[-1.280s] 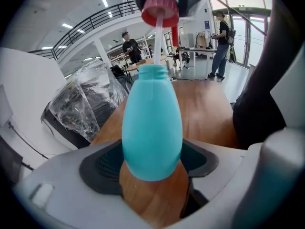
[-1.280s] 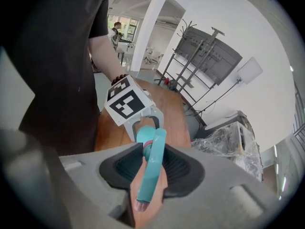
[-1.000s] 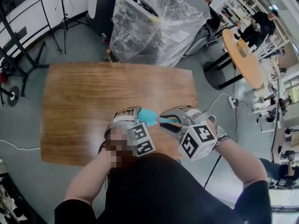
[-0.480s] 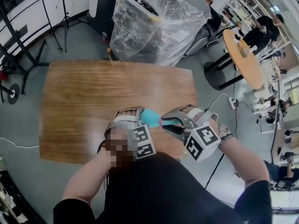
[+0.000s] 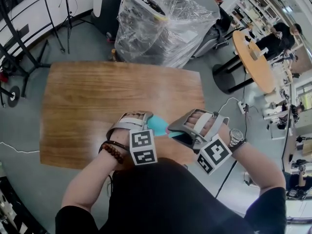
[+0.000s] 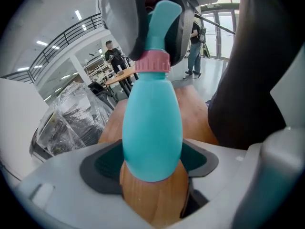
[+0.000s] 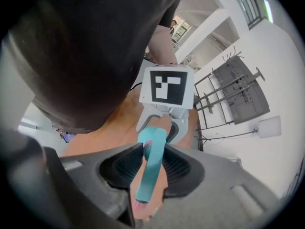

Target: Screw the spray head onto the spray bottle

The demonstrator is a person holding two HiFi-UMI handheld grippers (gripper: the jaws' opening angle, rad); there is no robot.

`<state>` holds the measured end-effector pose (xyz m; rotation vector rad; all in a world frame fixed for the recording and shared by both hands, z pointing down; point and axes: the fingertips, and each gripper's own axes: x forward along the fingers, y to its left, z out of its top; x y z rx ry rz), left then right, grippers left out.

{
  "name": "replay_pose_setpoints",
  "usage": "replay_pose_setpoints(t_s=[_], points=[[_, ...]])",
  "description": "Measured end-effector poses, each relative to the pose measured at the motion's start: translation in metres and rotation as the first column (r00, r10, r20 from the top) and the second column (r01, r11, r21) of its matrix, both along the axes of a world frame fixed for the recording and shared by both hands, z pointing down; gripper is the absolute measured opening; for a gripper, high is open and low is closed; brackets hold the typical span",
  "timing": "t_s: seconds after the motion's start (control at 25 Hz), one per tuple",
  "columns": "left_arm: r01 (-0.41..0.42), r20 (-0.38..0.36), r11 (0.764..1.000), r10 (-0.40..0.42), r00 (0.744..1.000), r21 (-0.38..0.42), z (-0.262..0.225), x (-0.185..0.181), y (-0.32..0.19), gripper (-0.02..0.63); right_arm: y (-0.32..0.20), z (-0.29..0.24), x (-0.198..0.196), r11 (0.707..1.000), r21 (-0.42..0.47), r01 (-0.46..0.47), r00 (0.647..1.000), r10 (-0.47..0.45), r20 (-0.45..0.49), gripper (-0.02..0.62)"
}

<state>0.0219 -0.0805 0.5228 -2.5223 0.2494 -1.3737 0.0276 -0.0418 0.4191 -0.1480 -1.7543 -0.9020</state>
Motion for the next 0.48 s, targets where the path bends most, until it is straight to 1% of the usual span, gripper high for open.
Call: replay_pose_setpoints(t_s=[0.12,0.24,0.4,0.48], points=[[-0.050,0.000,0.999,0.050,0.999,-0.007,-0.003,0.000,0.004,0.393,0.006,-0.002,0.000,0.998,0.022,0.053,0.998,-0.052,-0.020,0.117],[-0.098,0.007,0.995,0.098,0.995,-0.014,-0.004,0.000,0.009,0.393,0.014,-0.002,0.001,0.994,0.020,0.103,0.993,-0.102,-0.053,0.117],[-0.169,0.000,0.985,0.169,0.986,-0.025,-0.006,0.003,0.017,0.393,0.020,-0.010,-0.006,0.973,0.081,0.215,0.976,-0.211,-0.055,0.117],[-0.203,-0.011,0.979,0.203,0.979,-0.021,-0.009,0.003,0.020,0.393,0.025,-0.012,-0.007,0.967,0.090,0.238,0.971,-0.235,-0.047,0.117]])
